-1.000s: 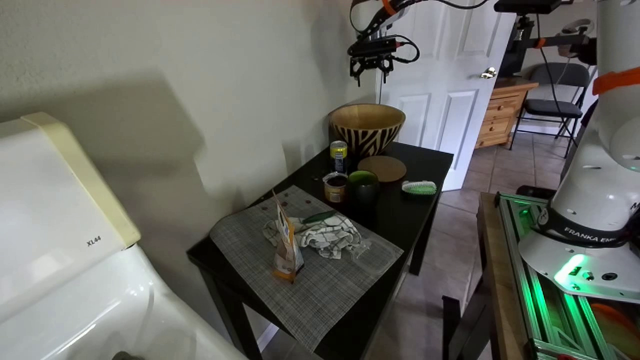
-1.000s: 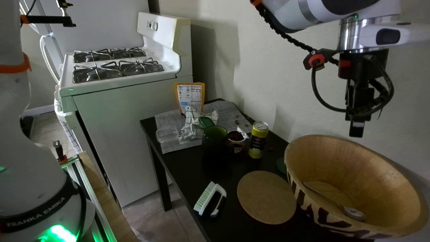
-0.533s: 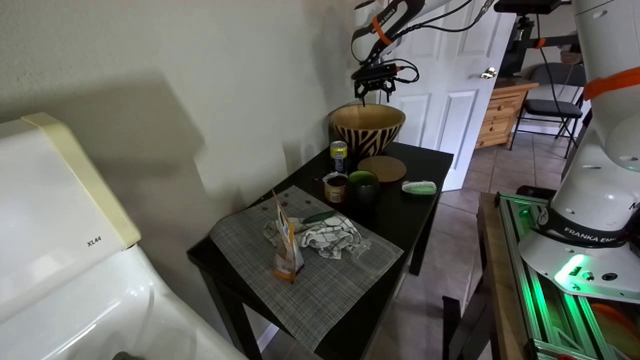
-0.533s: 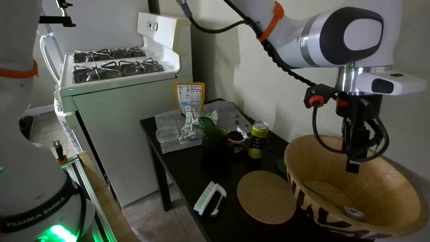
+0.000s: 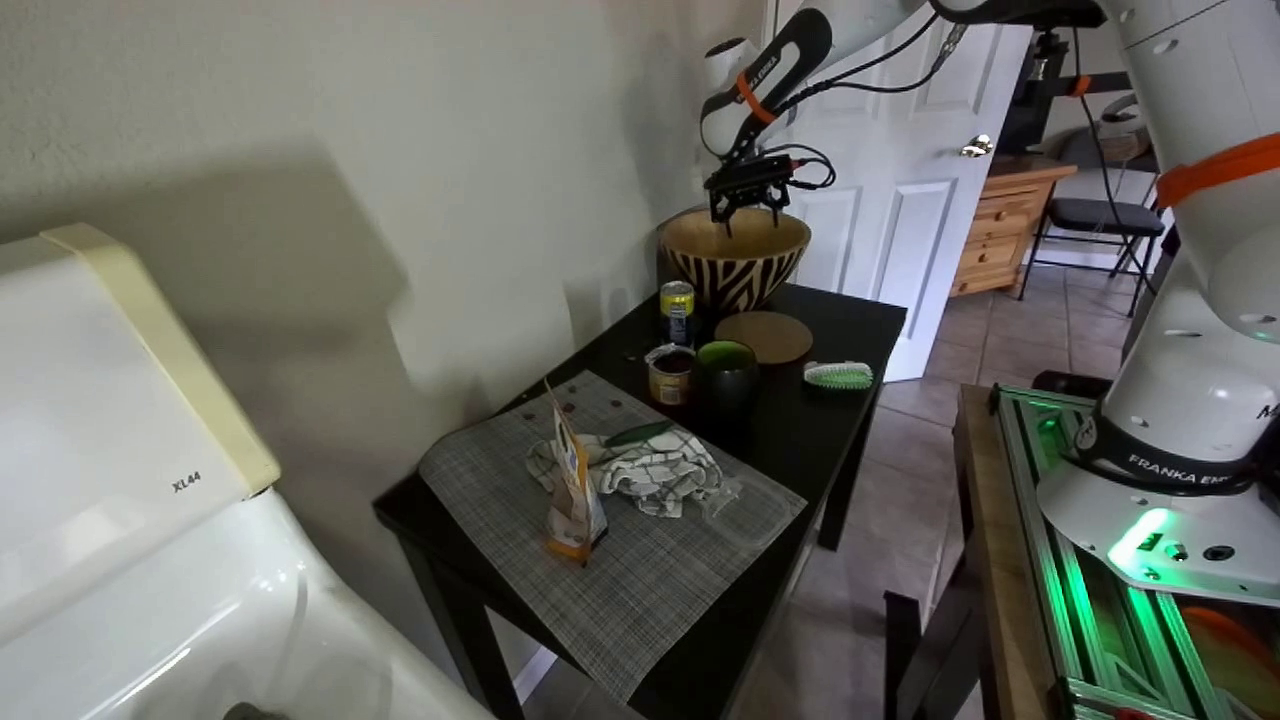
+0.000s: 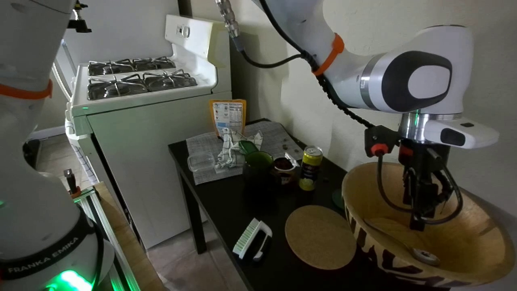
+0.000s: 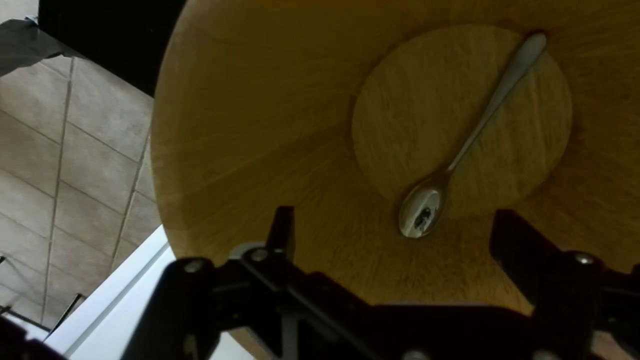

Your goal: Remove the silver spoon from the wooden bowl and put it in the black mug.

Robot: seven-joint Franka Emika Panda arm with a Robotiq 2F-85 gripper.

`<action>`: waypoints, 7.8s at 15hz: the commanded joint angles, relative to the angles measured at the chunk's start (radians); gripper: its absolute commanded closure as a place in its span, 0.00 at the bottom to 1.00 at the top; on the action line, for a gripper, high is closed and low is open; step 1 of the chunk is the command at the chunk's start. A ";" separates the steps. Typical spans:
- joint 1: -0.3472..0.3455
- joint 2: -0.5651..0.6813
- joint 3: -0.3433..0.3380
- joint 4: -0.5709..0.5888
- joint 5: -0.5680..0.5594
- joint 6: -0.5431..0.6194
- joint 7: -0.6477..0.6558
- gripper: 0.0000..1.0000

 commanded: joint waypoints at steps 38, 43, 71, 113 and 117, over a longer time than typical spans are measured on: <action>-0.105 0.290 0.089 0.218 0.362 0.125 -0.227 0.11; -0.105 0.297 0.081 0.217 0.360 0.125 -0.208 0.52; -0.075 0.237 0.030 0.109 0.321 0.087 -0.237 0.98; -0.003 -0.476 0.094 -0.483 0.364 -0.470 -0.608 0.98; 0.030 -0.450 0.124 -0.547 0.492 -0.483 -0.556 0.98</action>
